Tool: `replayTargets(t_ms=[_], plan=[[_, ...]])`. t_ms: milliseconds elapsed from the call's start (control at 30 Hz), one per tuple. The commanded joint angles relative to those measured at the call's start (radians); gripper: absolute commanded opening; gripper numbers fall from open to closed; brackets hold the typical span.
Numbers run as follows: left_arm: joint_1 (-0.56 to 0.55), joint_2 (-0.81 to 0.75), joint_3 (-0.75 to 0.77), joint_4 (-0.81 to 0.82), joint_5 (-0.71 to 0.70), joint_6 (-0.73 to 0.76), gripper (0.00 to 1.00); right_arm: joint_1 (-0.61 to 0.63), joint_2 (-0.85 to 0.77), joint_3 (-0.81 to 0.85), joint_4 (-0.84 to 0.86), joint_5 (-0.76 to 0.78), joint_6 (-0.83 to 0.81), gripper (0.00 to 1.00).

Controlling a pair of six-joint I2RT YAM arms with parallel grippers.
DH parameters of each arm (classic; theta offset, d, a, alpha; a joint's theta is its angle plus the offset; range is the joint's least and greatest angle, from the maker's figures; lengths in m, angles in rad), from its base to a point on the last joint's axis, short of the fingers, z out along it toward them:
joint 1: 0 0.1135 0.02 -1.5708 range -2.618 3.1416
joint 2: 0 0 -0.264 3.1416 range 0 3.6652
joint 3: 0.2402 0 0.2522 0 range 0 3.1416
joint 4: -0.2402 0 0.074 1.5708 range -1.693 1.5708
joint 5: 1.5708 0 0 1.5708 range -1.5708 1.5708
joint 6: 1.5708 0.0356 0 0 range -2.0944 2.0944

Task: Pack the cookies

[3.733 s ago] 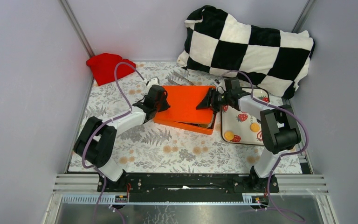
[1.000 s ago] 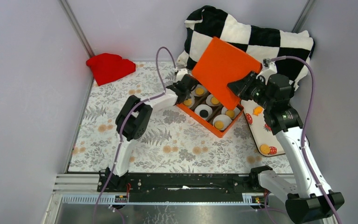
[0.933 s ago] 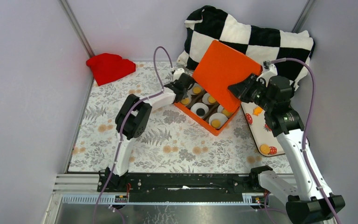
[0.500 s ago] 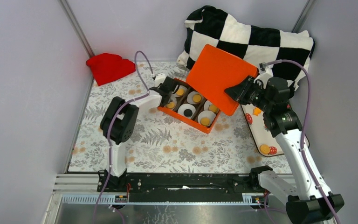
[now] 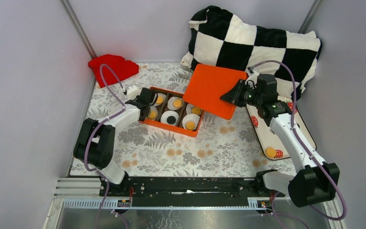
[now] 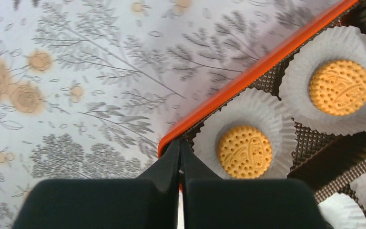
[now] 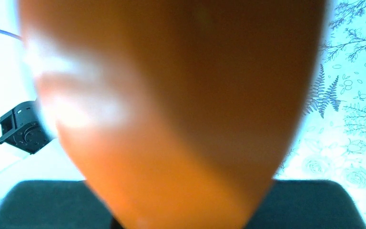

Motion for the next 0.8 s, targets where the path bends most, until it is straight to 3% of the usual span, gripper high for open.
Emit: replayTargets(t_ms=[0,133,267,400,500,633,767], plan=[[0.059,-0.008,-0.053,-0.038,-0.033,-0.028,0.00,0.001,0.033,0.063,0.110,-0.091,-0.035,0.00],[0.060,-0.037,-0.059,-0.089,-0.025,-0.056,0.00,0.001,0.082,0.082,0.123,-0.132,-0.044,0.00],[0.015,-0.222,-0.019,-0.097,0.072,-0.029,0.00,0.001,0.091,0.055,0.257,-0.208,0.039,0.00],[-0.089,-0.383,0.126,-0.148,0.081,0.000,0.00,0.000,0.079,-0.008,0.546,-0.329,0.249,0.00],[-0.105,-0.440,0.198,-0.169,0.089,0.019,0.08,0.001,0.141,-0.071,0.786,-0.431,0.466,0.00],[-0.105,-0.446,0.202,-0.171,0.076,0.042,0.09,0.009,0.264,-0.184,1.150,-0.462,0.728,0.00],[-0.104,-0.431,0.161,-0.153,0.060,0.048,0.05,0.058,0.448,-0.178,1.404,-0.466,0.888,0.00]])
